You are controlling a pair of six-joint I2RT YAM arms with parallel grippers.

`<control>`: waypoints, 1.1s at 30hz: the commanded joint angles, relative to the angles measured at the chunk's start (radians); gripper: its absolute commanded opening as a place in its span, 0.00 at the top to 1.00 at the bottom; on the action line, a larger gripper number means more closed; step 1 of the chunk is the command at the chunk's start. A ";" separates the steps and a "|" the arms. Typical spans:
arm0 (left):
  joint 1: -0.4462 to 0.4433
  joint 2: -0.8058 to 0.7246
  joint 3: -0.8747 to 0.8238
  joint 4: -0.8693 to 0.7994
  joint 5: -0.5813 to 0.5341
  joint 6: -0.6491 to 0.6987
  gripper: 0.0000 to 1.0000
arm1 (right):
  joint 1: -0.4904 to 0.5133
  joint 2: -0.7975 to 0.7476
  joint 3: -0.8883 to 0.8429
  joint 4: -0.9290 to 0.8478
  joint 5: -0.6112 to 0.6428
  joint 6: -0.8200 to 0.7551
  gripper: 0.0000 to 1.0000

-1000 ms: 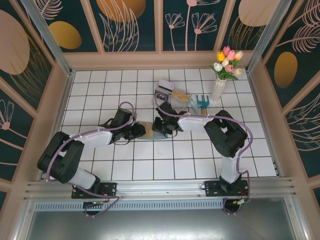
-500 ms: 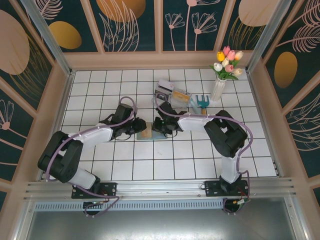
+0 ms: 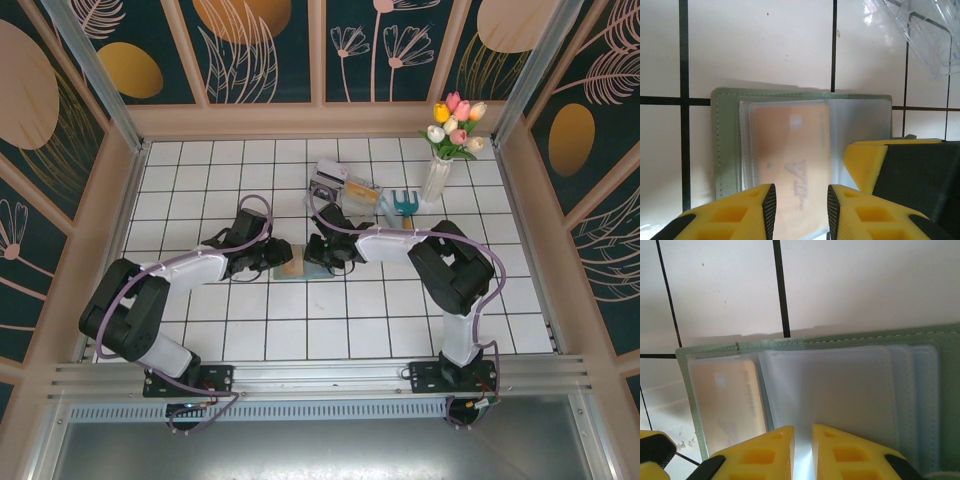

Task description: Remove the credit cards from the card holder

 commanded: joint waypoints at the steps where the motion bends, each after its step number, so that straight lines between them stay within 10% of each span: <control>1: 0.001 0.010 -0.022 -0.004 0.008 -0.034 0.63 | 0.006 0.034 -0.014 -0.037 0.011 -0.014 0.80; 33: 0.001 0.029 0.003 -0.040 -0.029 -0.012 0.62 | 0.005 0.034 -0.015 -0.038 0.011 -0.021 0.81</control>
